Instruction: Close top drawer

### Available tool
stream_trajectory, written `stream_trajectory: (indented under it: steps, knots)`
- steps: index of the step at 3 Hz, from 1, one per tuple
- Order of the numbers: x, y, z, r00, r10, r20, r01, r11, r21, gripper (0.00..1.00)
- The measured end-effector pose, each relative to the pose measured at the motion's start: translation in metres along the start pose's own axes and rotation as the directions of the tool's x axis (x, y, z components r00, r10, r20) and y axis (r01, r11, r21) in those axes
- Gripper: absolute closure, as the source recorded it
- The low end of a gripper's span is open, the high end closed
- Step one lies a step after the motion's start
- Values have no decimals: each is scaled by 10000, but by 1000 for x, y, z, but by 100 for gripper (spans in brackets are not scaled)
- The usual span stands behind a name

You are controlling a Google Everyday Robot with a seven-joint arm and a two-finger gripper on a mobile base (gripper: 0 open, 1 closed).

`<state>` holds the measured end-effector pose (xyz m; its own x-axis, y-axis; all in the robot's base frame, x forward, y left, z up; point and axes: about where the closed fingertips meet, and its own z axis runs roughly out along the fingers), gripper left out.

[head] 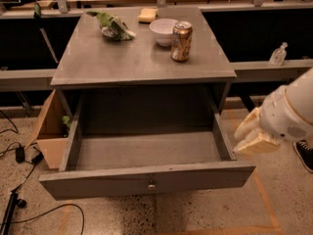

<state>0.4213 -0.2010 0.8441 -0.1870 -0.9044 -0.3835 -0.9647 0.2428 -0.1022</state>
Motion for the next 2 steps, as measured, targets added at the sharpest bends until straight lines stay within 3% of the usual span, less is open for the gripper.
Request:
stream_trajectory:
  steps: [1, 2]
  knots:
    - [24, 28, 49, 9981, -16, 615, 44, 9990, -443, 88]
    - [35, 48, 89, 9951, -232, 965, 313, 9960, -833, 100]
